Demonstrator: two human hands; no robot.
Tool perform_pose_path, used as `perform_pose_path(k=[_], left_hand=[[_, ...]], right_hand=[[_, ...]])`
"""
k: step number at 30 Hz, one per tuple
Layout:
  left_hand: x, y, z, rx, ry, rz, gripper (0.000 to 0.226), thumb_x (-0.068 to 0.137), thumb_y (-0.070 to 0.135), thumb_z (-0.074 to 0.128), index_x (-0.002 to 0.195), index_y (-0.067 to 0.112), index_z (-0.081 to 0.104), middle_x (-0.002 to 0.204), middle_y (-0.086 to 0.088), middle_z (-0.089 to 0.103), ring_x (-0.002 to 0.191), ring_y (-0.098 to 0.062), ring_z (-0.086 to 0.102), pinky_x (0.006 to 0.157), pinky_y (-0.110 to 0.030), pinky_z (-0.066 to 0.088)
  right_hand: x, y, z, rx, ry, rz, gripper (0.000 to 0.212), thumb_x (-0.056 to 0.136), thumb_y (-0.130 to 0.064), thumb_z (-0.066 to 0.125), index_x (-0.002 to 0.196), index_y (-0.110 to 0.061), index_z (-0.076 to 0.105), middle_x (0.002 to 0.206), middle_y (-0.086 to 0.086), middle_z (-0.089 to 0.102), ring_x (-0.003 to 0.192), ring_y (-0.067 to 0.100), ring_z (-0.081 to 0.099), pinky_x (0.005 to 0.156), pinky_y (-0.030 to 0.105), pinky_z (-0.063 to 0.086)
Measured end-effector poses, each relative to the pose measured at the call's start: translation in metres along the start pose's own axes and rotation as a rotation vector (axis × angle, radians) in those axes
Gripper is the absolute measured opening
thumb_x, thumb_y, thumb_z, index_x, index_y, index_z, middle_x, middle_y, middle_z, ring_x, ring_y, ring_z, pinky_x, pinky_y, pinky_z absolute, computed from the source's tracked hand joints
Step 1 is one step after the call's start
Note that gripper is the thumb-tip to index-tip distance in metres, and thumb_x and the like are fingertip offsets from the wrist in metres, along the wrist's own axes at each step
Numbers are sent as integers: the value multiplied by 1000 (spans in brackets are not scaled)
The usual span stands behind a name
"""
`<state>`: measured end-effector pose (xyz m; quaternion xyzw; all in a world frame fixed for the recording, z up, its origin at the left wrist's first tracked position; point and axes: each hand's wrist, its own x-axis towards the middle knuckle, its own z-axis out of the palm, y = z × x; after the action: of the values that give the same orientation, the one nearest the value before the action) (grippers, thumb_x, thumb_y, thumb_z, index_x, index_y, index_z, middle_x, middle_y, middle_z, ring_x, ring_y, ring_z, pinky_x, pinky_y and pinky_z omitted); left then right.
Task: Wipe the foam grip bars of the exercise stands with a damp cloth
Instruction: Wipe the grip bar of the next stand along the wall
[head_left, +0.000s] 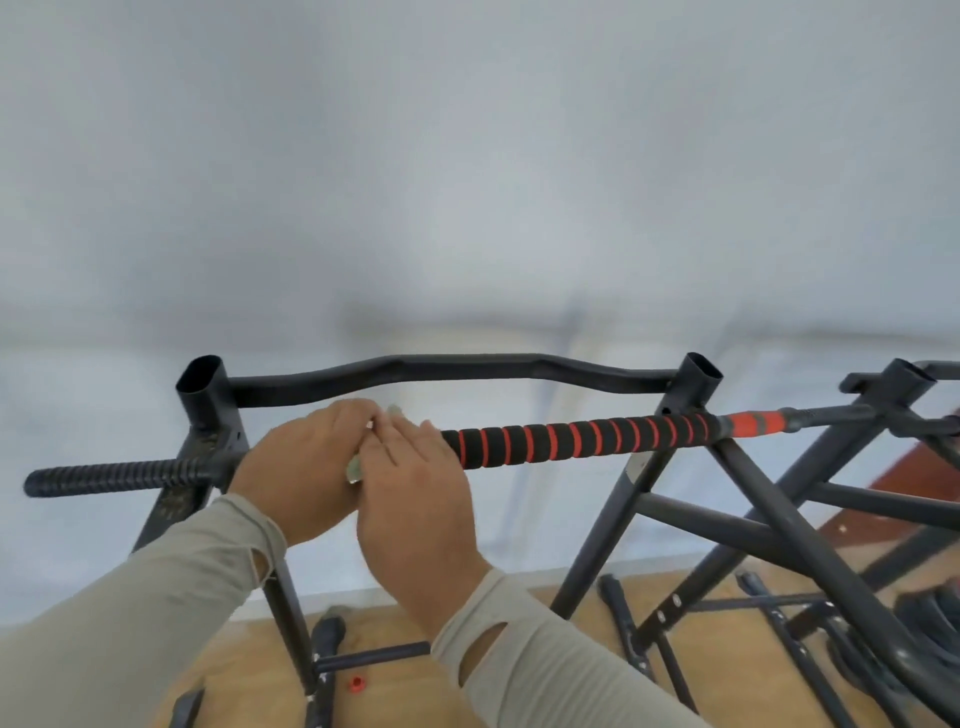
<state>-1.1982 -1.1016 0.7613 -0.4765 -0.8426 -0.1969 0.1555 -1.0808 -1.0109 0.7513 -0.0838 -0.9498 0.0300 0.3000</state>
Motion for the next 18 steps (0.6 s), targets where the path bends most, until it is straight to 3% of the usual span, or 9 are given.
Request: perform_pose_path(k=[3, 6, 10, 15, 18], left_hand=[[2, -4, -4, -31, -26, -2, 53, 73, 43, 79, 111, 33, 44, 76, 20, 59, 59, -10, 58, 53, -24, 42], [3, -11, -7, 47, -39, 49, 53, 74, 58, 72, 110, 34, 41, 70, 19, 61, 49, -4, 55, 48, -19, 38], [7, -15, -6, 89, -48, 96, 48, 75, 66, 51, 108, 34, 39, 62, 17, 60, 41, -4, 51, 44, -23, 44], [12, -13, -8, 107, -134, 99, 41, 76, 68, 37, 104, 38, 34, 59, 13, 60, 43, -8, 53, 48, -29, 50], [14, -12, -11, 114, -185, 107, 42, 78, 68, 34, 107, 37, 32, 61, 12, 61, 44, -9, 53, 51, -30, 52]], right_hand=[[-8, 37, -15, -11, -9, -86, 46, 101, -20, 36, 137, -11, 62, 143, 6, 62, 137, 23, 53, 121, 44, 35], [-28, 99, -26, -96, 48, -48, 43, 93, -5, 51, 133, -9, 66, 142, 7, 63, 132, 24, 58, 119, 43, 38], [-54, 185, -60, -250, 14, 228, 57, 74, 7, 78, 129, -5, 68, 136, 9, 66, 123, 26, 66, 114, 43, 39], [-59, 231, -100, -264, -26, 617, 41, 94, 0, 60, 134, -8, 64, 136, 8, 66, 123, 30, 64, 107, 40, 46], [-51, 215, -94, -248, 47, 679, 26, 91, -3, 54, 110, -13, 69, 103, 2, 71, 98, 26, 68, 92, 40, 56]])
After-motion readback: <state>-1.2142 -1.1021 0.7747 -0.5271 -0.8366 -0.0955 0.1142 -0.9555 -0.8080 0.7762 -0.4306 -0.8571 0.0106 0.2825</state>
